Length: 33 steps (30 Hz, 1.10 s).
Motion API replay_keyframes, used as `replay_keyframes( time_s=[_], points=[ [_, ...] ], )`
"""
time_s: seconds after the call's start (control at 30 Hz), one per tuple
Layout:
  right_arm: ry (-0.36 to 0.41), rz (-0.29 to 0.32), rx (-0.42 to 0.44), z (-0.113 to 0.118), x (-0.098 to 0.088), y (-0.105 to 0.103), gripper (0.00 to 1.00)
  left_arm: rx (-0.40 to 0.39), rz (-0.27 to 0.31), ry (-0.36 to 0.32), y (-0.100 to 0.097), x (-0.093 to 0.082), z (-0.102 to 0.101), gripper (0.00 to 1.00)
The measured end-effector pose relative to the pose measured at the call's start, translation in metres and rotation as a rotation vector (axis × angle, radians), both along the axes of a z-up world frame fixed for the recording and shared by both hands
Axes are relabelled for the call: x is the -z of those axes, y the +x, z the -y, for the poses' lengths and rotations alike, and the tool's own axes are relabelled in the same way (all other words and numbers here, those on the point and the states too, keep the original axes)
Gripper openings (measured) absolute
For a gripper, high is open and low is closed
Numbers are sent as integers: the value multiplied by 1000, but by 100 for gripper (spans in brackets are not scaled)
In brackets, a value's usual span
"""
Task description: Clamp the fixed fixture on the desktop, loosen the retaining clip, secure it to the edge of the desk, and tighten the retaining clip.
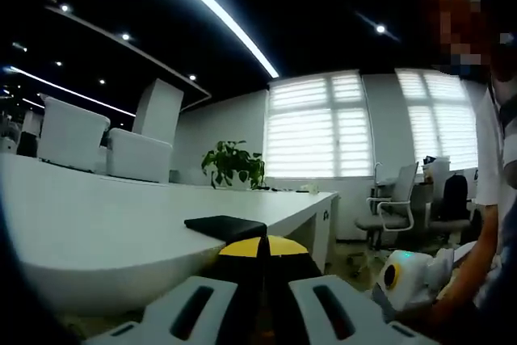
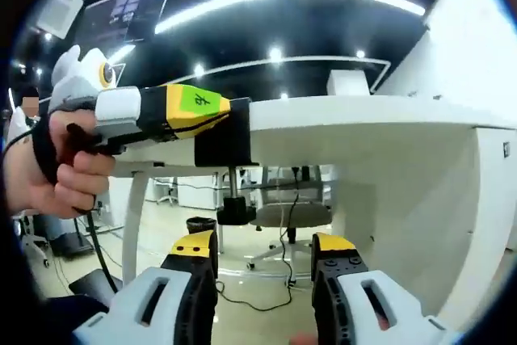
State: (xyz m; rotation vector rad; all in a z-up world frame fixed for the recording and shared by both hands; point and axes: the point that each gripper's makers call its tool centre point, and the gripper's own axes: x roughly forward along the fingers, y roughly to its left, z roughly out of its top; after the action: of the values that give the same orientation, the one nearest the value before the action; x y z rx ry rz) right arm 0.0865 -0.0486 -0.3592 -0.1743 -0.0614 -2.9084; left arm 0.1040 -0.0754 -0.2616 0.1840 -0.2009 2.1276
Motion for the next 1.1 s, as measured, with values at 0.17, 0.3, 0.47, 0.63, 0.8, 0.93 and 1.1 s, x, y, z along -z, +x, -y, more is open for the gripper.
replay_keyframes(
  time_s=[0.17, 0.3, 0.47, 0.63, 0.8, 0.93, 1.1],
  points=[
    [2, -16, -19, 25, -7, -15, 41, -1, -4, 2, 0, 0, 0, 2],
    [27, -19, -36, 39, -6, -22, 35, 1, -1, 11, 1, 1, 1, 2],
    [-7, -29, -32, 35, -8, -29, 29, 0, -1, 9, 0, 2, 3, 2],
    [-19, -25, -56, 31, -8, -31, 24, 5, 4, 18, 0, 2, 3, 2],
    [-31, -78, -158, 33, -8, -30, 24, -2, 0, 11, 1, 2, 3, 2],
    [-20, -102, -279, 38, -8, -30, 24, -8, 1, 0, 1, 2, 2, 2],
    [3, -85, -417, 42, -9, -29, 24, -7, 9, 7, 1, 2, 3, 2]
  ],
)
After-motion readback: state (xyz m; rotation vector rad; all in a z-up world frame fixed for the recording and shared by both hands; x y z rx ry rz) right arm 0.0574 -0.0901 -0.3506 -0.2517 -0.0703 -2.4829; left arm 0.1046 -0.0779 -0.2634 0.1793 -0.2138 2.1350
